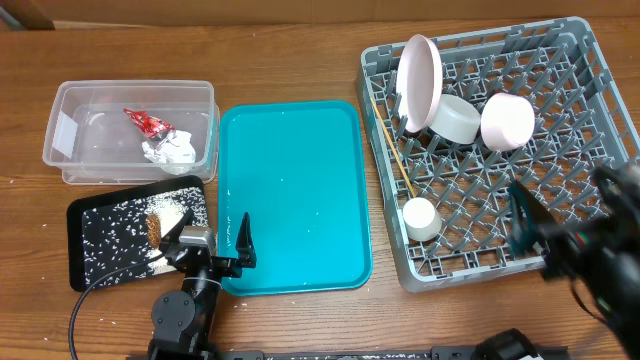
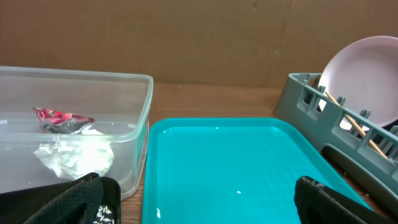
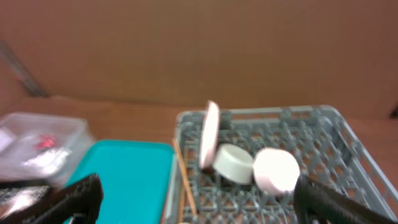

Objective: Sort waste into correct bins and load items into the dishwasher

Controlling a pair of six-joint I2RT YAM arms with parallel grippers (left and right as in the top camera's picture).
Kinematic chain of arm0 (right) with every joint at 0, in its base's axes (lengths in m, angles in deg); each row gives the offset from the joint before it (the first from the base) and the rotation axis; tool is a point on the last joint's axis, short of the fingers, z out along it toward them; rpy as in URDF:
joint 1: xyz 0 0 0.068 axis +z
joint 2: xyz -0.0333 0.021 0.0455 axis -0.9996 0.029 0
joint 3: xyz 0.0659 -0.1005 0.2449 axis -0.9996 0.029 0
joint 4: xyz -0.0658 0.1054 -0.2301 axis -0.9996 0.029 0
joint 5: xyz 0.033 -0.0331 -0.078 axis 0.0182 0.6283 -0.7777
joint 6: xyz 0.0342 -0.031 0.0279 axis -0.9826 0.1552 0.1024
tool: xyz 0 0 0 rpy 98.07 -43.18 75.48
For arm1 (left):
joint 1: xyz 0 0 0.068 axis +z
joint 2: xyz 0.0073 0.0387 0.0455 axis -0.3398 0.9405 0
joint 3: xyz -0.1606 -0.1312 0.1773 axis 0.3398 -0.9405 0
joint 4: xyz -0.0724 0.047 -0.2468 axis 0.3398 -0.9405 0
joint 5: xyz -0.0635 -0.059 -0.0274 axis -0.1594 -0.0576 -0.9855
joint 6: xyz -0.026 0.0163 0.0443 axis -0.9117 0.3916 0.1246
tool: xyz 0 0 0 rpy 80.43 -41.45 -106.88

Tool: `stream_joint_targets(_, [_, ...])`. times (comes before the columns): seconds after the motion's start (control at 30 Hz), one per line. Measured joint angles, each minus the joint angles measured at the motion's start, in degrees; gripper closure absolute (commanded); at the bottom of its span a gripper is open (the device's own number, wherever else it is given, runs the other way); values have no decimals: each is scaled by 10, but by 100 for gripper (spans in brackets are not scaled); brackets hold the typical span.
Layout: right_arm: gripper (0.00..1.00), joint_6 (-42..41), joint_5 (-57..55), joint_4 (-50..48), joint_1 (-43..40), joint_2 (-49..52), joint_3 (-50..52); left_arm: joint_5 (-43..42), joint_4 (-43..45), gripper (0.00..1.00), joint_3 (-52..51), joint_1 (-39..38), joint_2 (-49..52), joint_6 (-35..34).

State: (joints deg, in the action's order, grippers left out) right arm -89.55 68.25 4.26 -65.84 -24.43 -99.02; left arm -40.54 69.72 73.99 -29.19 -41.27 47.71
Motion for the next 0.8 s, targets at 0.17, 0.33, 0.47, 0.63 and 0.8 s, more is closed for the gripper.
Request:
stream_joint_targets(0.17, [0,0,20,-147,-61,-57,206,0,1,0,0,0,0,0])
stream_joint_targets(0.33, [0,0,60,-280,-83,-151,411,0,1,0,0,0,0,0])
stream_joint_targets(0.47, [0,0,77,-360,-85,-228,542,0,1,0,0,0,0,0])
stream_joint_targets(0.63, [0,-2,86,-438,-86,-308,674,0,0,0,0,0,0,0])
stream_joint_targets(0.8, [0,-10,90,-497,-86,-380,771,0,0,0,0,0,0,0])
